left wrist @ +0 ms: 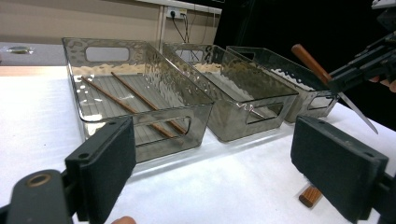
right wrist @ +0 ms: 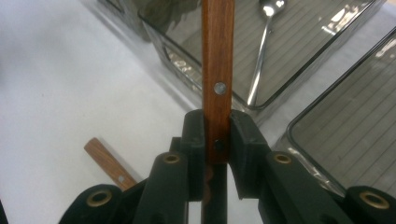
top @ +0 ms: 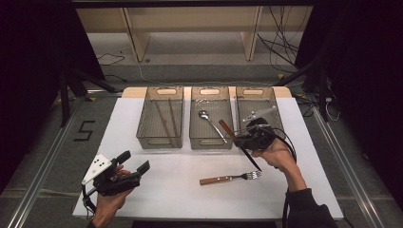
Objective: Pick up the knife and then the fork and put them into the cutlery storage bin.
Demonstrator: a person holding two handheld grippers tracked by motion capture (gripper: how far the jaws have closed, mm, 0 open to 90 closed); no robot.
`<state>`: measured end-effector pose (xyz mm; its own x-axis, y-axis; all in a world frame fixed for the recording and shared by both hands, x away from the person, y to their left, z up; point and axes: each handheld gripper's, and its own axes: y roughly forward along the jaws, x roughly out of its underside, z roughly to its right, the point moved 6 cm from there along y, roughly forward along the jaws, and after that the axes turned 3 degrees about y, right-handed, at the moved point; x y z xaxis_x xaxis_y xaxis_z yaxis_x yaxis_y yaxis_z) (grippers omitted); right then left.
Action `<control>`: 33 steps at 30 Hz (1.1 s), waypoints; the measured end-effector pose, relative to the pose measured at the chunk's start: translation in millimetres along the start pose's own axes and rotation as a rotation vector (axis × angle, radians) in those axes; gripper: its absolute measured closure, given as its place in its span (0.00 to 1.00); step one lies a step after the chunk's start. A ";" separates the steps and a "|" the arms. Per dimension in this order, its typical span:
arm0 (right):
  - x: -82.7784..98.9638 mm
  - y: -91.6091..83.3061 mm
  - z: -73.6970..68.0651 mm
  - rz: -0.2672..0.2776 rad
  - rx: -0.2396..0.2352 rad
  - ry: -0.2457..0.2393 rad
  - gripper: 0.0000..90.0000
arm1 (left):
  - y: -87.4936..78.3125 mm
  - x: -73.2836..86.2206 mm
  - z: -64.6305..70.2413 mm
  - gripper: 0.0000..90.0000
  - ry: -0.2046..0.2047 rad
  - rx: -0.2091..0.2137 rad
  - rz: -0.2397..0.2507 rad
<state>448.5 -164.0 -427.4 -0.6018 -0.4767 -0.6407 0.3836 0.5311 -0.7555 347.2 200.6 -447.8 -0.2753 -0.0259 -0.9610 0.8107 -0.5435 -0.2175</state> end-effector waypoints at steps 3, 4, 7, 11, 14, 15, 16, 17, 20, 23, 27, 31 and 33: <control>-2.4 -2.6 1.9 0.014 0.001 0.013 0.87 | 0.0 0.1 -0.3 0.15 0.000 -0.001 0.000; -3.6 -3.7 3.2 0.022 0.001 0.018 0.87 | 0.0 0.1 -0.5 0.15 -0.001 -0.002 -0.001; -8.7 -9.2 8.3 0.049 0.008 0.037 0.87 | -0.1 0.2 -0.8 0.15 0.000 -0.002 -0.003; -17.8 -20.5 18.6 0.103 0.017 0.071 0.87 | 0.4 0.2 -0.8 0.15 -0.006 -0.003 0.000; -25.7 -28.6 28.7 0.141 0.030 0.106 0.87 | 0.5 0.3 -0.8 0.15 -0.005 -0.003 -0.002; -28.0 -30.5 32.6 0.147 0.038 0.116 0.87 | 0.3 0.2 -0.9 0.15 -0.005 -0.003 -0.001; -30.3 -32.2 36.5 0.154 0.045 0.127 0.87 | 0.1 0.2 -1.0 0.15 -0.004 -0.004 -0.001; -32.5 -33.9 40.3 0.161 0.050 0.138 0.87 | 0.1 0.2 -1.2 0.15 -0.005 -0.004 0.000; -37.6 -38.4 50.4 0.180 0.062 0.164 0.87 | 0.3 0.2 -1.1 0.15 -0.006 -0.003 -0.001; -41.6 -41.6 58.5 0.190 0.077 0.180 0.87 | 0.4 0.2 -0.7 0.15 -0.005 -0.002 -0.001; -47.3 -46.1 68.0 0.205 0.100 0.199 0.87 | 0.4 0.2 -0.8 0.15 -0.005 -0.002 -0.001; -55.9 -51.1 78.0 0.224 0.118 0.219 0.87 | 0.7 0.2 -0.7 0.15 -0.005 -0.002 -0.002; -60.5 -53.4 82.5 0.230 0.128 0.231 0.87 | 0.5 0.1 -0.7 0.15 -0.004 -0.002 -0.001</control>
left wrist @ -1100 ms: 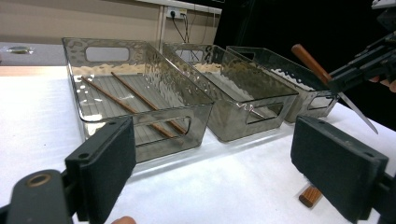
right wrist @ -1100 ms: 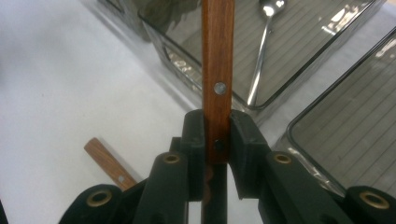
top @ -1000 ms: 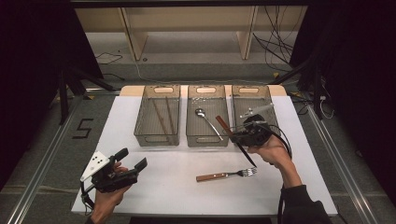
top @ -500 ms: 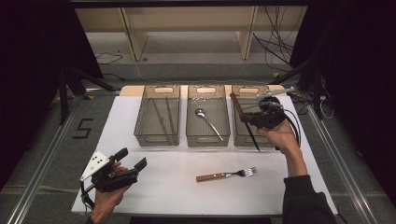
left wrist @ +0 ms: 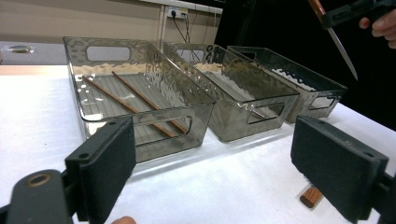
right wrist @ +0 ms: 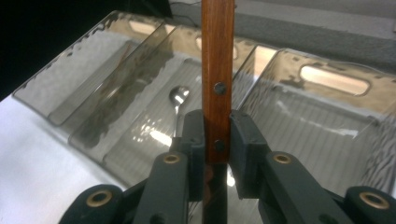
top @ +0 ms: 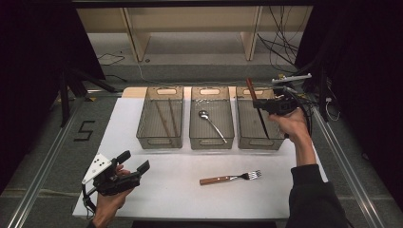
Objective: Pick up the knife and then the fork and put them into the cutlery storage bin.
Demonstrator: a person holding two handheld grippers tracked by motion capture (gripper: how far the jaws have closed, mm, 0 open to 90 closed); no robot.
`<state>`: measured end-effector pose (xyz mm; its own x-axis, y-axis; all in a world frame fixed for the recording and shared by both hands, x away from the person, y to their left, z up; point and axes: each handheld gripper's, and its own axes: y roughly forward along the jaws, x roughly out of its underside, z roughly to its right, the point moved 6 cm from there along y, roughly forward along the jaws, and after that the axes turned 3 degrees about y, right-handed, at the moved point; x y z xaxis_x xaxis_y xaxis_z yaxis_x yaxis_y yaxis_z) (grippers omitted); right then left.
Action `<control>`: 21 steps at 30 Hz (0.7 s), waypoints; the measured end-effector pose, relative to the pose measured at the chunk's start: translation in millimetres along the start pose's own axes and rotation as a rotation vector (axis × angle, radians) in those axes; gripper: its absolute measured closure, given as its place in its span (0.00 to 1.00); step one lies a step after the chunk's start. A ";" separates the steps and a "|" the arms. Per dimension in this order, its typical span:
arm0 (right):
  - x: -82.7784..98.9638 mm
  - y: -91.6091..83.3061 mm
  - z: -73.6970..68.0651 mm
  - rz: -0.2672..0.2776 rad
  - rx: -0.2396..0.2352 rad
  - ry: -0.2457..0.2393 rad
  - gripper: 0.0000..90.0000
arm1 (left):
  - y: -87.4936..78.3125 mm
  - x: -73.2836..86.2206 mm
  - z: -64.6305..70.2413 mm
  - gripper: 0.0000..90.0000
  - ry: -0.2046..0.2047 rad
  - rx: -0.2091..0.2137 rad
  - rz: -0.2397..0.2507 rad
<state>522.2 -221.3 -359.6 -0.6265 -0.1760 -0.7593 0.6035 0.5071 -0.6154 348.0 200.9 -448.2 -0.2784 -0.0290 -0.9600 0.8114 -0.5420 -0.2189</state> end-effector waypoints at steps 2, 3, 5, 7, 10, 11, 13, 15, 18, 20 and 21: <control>-5.2 0.1 3.0 0.007 0.005 0.006 0.87 | 0.0 0.0 -0.1 0.15 -0.001 0.000 0.001; -7.3 0.3 4.4 0.010 0.009 0.007 0.87 | -0.1 0.0 -0.2 0.15 -0.001 -0.001 0.001; -11.0 1.3 6.9 0.016 0.016 0.013 0.87 | -0.1 -0.1 -0.1 0.15 -0.001 0.000 0.001; -13.7 2.4 9.3 0.020 0.023 0.023 0.87 | -0.1 -0.1 0.0 0.15 0.000 0.000 0.000; -16.3 5.3 12.8 0.024 0.032 0.032 0.87 | -0.2 -0.1 0.0 0.15 0.001 0.000 0.000; -16.7 6.3 14.1 0.024 0.034 0.037 0.87 | -0.2 -0.1 -0.1 0.15 0.001 0.000 0.001; -17.4 8.2 17.2 0.028 0.039 0.049 0.87 | -0.2 -0.1 -0.1 0.15 -0.001 0.000 0.001; -17.7 10.7 20.7 0.029 0.042 0.061 0.87 | -0.2 -0.1 0.0 0.15 0.000 0.001 0.001; -17.9 14.3 25.8 0.029 0.050 0.079 0.87 | 0.0 -0.1 0.1 0.15 0.001 0.001 0.000; -17.8 17.1 29.1 0.029 0.059 0.088 0.86 | 0.0 -0.1 0.1 0.15 0.000 0.001 0.000; -17.7 18.5 30.6 0.026 0.065 0.091 0.87 | -0.1 -0.2 0.1 0.15 0.001 0.001 0.000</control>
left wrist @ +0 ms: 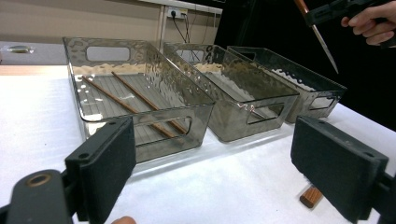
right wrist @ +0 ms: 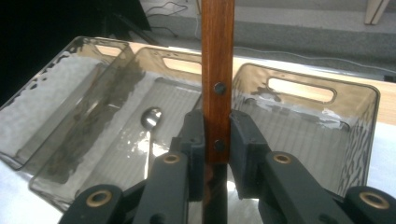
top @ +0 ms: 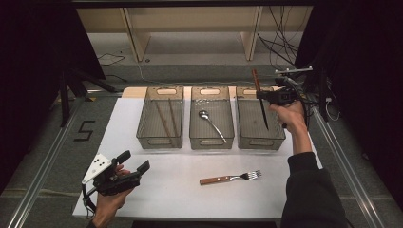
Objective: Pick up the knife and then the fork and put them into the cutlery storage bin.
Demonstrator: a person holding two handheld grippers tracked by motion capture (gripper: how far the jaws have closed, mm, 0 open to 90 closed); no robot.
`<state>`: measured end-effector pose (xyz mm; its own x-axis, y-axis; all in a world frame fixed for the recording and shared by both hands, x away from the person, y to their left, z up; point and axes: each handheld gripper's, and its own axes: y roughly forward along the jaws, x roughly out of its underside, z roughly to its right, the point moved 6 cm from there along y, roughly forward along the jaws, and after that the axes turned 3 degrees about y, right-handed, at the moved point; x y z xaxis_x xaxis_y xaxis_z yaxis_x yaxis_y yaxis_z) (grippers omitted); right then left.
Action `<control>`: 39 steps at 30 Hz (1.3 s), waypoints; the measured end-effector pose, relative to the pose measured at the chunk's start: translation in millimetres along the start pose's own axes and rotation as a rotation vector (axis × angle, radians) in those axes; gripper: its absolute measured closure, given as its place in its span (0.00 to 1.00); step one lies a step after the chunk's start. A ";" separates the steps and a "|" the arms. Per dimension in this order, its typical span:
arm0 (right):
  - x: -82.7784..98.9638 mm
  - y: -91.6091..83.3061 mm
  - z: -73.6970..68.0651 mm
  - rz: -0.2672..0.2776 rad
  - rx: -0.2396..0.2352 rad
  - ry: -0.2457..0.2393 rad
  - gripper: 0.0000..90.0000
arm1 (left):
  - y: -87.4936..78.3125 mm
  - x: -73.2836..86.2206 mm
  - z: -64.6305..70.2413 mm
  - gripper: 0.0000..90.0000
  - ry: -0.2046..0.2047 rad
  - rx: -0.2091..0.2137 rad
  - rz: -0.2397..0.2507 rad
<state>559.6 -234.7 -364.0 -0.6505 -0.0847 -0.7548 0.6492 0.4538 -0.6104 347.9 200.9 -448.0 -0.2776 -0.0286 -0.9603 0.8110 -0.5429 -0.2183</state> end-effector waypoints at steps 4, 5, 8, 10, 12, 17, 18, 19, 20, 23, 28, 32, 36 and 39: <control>0.9 4.7 5.9 -0.003 0.022 0.018 0.86 | 0.0 0.1 0.0 0.15 0.000 0.000 0.000; 1.4 5.7 6.9 -0.005 0.024 0.023 0.87 | 0.1 0.1 0.0 0.15 0.000 0.000 0.000; 3.2 9.5 9.4 -0.013 0.035 0.029 0.86 | 0.0 0.0 0.0 0.15 0.001 0.000 0.000; 4.6 12.8 10.5 -0.020 0.038 0.036 0.86 | 0.0 0.0 0.0 0.15 0.000 0.000 0.000; 6.2 16.4 11.6 -0.025 0.045 0.037 0.86 | -0.1 0.0 0.1 0.15 0.001 0.000 -0.001; 10.1 24.3 11.3 -0.033 0.047 0.045 0.86 | -0.3 -0.1 -0.2 0.15 0.000 -0.001 0.001; 11.4 25.8 11.1 -0.040 0.048 0.045 0.86 | -0.3 -0.2 -0.1 0.15 0.000 0.000 0.002; 12.9 27.6 11.2 -0.043 0.052 0.043 0.86 | -0.3 -0.2 -0.1 0.15 0.001 0.000 0.001; 14.5 29.5 11.4 -0.049 0.052 0.044 0.86 | -0.2 -0.1 0.1 0.15 0.001 0.000 0.001; 19.2 34.0 11.5 -0.056 0.054 0.047 0.86 | -0.2 -0.1 0.1 0.15 0.002 0.000 0.000; 24.1 39.9 11.6 -0.070 0.063 0.046 0.86 | -0.1 -0.1 0.2 0.15 0.001 0.000 0.001; 25.7 43.5 12.0 -0.080 0.073 0.040 0.86 | 0.0 0.0 0.2 0.15 0.000 0.000 0.000; 27.9 46.6 12.3 -0.087 0.078 0.042 0.86 | -0.1 0.2 0.0 0.15 0.003 0.001 -0.003; 31.2 49.4 13.2 -0.094 0.079 0.046 0.86 | -0.1 0.0 0.1 0.15 0.000 0.001 0.000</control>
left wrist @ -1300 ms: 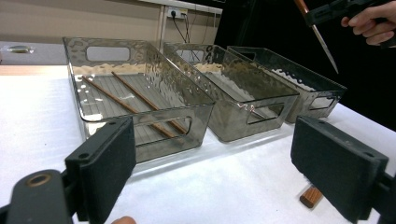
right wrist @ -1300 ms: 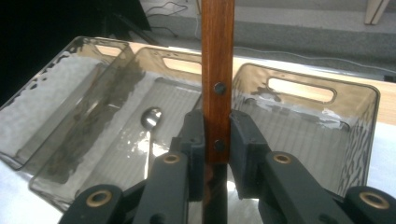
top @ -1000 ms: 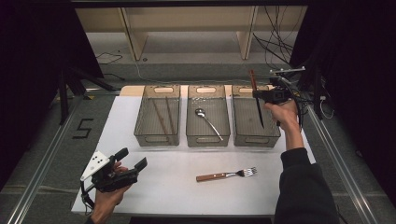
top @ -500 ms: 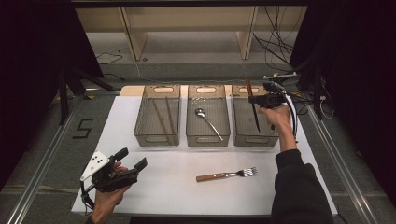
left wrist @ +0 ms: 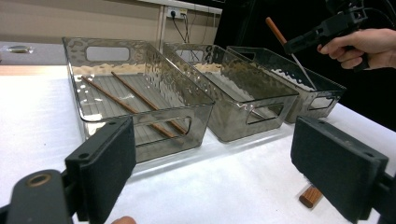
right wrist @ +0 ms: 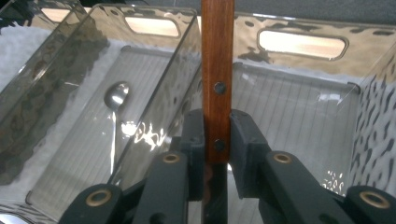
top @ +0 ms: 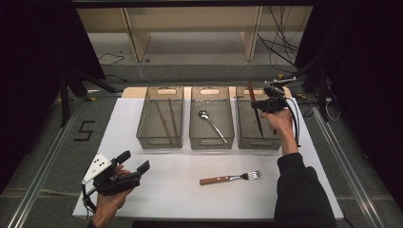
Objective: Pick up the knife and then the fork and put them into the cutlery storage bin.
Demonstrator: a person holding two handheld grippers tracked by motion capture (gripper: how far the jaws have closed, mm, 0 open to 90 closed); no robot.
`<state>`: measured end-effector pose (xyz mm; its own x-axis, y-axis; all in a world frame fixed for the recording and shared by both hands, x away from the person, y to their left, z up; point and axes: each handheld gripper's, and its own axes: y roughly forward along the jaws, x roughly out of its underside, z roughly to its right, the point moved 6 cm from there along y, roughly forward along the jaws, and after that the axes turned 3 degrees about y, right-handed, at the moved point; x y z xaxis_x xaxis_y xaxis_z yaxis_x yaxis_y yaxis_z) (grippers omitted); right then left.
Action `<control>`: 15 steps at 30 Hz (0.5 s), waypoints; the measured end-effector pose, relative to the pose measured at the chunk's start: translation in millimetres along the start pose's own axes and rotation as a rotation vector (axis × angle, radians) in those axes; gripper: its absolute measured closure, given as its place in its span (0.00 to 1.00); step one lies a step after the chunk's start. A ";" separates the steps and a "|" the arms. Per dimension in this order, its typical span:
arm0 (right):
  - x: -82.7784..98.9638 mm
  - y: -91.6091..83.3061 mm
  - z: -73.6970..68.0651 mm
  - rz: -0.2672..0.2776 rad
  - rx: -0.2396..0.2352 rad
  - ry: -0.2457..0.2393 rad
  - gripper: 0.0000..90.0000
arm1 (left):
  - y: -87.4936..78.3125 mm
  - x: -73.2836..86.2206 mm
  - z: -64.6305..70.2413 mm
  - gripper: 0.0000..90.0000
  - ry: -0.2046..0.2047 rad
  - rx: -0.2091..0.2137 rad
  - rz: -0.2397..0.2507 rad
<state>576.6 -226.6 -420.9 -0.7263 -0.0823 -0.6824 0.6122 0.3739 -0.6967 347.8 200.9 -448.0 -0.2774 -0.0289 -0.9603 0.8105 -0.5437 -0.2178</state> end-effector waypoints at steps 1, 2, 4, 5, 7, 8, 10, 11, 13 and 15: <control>1.1 1.1 0.3 -0.004 0.000 0.002 0.86 | 0.0 0.0 0.0 0.15 0.000 0.000 0.000; 2.1 2.2 0.8 -0.007 0.002 0.005 0.86 | 0.0 0.0 0.0 0.15 0.000 0.000 0.000; 3.9 4.1 1.5 -0.012 0.009 0.004 0.86 | 0.1 0.0 0.2 0.15 0.000 0.000 -0.001; 4.7 4.9 2.0 -0.016 0.011 0.001 0.86 | 0.0 0.1 0.1 0.15 0.004 0.000 -0.003; 5.8 6.0 2.3 -0.019 0.013 0.004 0.86 | 0.2 0.0 0.1 0.15 0.000 0.000 -0.001; 6.3 6.6 2.4 -0.021 0.014 0.006 0.86 | 0.2 0.0 0.1 0.15 0.001 0.000 -0.001; 7.2 7.8 3.0 -0.026 0.019 0.011 0.86 | -0.1 0.0 0.0 0.15 0.003 0.000 -0.003; 7.7 8.4 3.3 -0.028 0.022 0.013 0.86 | 0.0 -0.1 0.1 0.15 0.001 0.000 0.000; 8.7 9.9 3.7 -0.035 0.023 0.017 0.86 | -0.3 0.0 0.0 0.15 0.004 0.000 -0.002; 10.1 11.5 4.2 -0.045 0.018 0.029 0.86 | -0.1 -0.2 0.1 0.15 0.002 0.000 0.000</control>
<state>577.6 -227.0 -436.8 -0.7616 -0.0720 -0.6440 0.5841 0.3541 -0.7304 347.7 200.9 -447.8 -0.2763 -0.0276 -0.9607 0.8107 -0.5436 -0.2175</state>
